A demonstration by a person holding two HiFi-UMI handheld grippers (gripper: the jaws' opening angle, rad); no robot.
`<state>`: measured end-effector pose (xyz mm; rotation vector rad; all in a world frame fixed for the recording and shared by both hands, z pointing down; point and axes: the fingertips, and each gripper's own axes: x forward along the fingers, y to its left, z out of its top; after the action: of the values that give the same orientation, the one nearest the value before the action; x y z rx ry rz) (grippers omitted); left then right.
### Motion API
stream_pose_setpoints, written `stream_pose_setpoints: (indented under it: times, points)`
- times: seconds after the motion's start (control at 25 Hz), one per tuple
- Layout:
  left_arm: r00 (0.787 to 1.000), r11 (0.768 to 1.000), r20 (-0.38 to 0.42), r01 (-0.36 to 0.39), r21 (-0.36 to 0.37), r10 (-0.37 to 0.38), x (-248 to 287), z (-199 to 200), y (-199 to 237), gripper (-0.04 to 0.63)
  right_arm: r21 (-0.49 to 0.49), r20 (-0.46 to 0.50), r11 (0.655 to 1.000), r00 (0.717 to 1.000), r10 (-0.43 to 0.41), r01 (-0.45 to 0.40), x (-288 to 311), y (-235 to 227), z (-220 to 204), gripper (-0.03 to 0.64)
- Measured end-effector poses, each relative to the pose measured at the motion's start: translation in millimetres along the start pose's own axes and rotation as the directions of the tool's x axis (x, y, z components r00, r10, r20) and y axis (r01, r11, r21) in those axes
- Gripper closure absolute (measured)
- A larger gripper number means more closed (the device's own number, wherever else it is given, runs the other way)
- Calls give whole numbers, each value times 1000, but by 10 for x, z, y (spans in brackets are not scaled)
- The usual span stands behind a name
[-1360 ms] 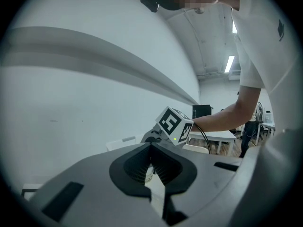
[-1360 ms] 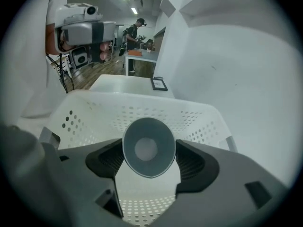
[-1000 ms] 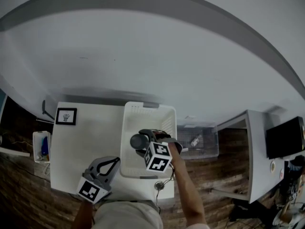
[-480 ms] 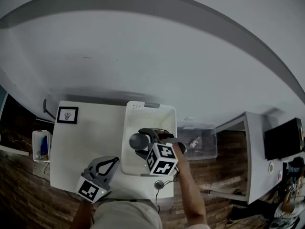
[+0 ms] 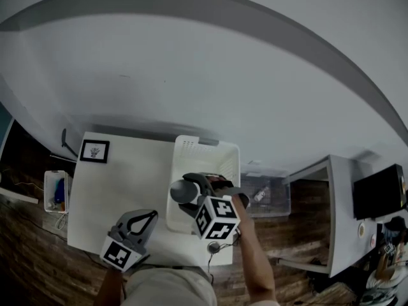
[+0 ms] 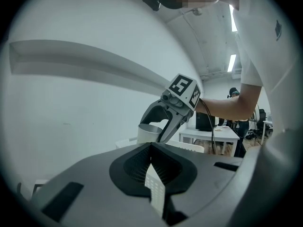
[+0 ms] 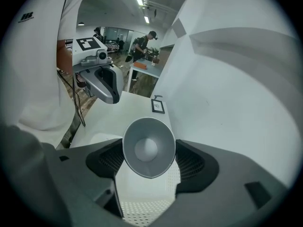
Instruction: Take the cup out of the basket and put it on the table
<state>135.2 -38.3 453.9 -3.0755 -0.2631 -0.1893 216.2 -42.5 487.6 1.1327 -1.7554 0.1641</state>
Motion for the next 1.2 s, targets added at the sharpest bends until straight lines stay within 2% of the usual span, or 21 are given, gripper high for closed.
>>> stream_pose_setpoints:
  times: [0.44,0.56,1.2]
  points:
    - [994,994,8,-105,-32,106,-287,-22,167,595,-72,58,997,998,39,-35,175,114,403,278]
    - [990,988,12,-141,-59,142,-373,-44,217,595,-94,73,995,996,51,-44,251,157,514,278]
    - [959,955,-3,-282,-90,283,-885,-202,431,595,-151,119,979,981,156,-137,775,588,1003,278]
